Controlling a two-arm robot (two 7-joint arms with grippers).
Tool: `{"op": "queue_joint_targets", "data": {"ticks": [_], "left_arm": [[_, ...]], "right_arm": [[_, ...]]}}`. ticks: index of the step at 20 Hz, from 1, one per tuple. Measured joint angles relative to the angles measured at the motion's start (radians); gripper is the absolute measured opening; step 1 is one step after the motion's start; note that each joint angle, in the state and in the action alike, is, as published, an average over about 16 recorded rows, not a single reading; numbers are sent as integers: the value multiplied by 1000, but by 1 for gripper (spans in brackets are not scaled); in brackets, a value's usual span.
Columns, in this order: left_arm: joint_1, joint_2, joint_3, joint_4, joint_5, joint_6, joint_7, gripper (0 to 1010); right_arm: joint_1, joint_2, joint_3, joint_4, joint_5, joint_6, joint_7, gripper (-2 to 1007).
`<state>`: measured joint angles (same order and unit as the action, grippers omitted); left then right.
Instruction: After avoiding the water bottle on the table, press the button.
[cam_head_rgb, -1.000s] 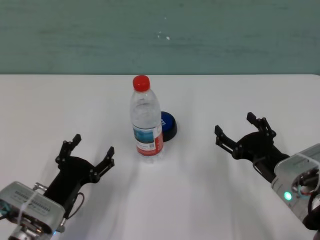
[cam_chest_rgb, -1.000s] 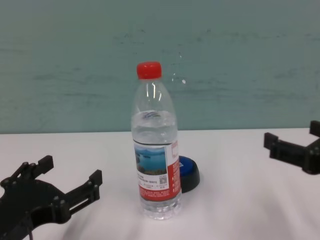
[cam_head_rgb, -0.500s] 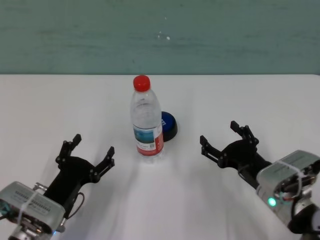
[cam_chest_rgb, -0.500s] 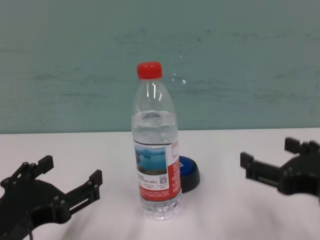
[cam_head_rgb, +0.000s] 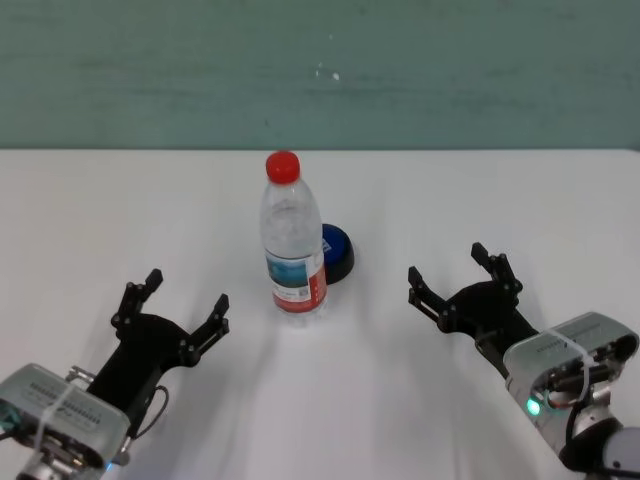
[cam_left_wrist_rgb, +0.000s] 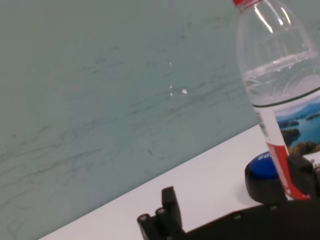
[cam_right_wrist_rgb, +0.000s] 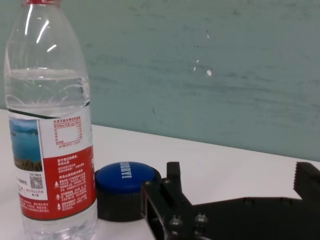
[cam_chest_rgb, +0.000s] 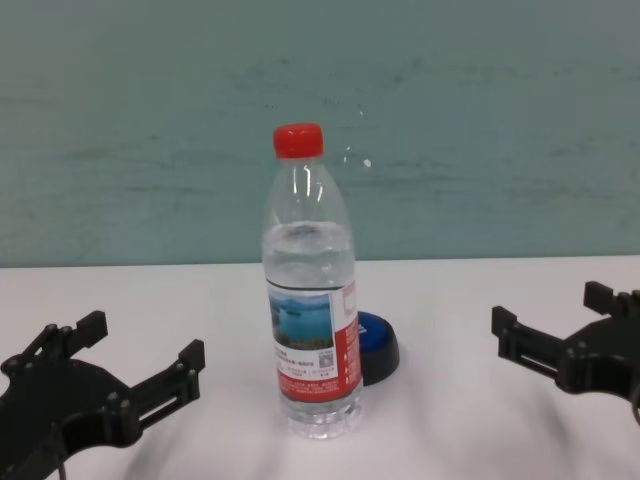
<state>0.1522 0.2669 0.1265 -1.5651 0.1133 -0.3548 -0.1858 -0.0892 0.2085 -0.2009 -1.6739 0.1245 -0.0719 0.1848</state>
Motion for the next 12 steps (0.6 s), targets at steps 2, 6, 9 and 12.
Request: {"op": "queue_joint_targets", "data": {"ticks": [2, 6, 9, 12], "left_arm": [[0, 0, 0, 0, 0, 0, 0, 1000], [0, 0, 0, 0, 0, 0, 0, 1000], [0, 0, 0, 0, 0, 0, 0, 1000], [0, 0, 0, 0, 0, 0, 0, 1000]], "right_arm": [[-1, -10, 5, 6, -5, -14, -6, 1004], [-4, -25, 15, 13, -8, -32, -9, 1004], [-4, -31, 20, 16, -6, -37, -4, 1004], [-5, -34, 23, 17, -3, -37, 1, 1004]]}}
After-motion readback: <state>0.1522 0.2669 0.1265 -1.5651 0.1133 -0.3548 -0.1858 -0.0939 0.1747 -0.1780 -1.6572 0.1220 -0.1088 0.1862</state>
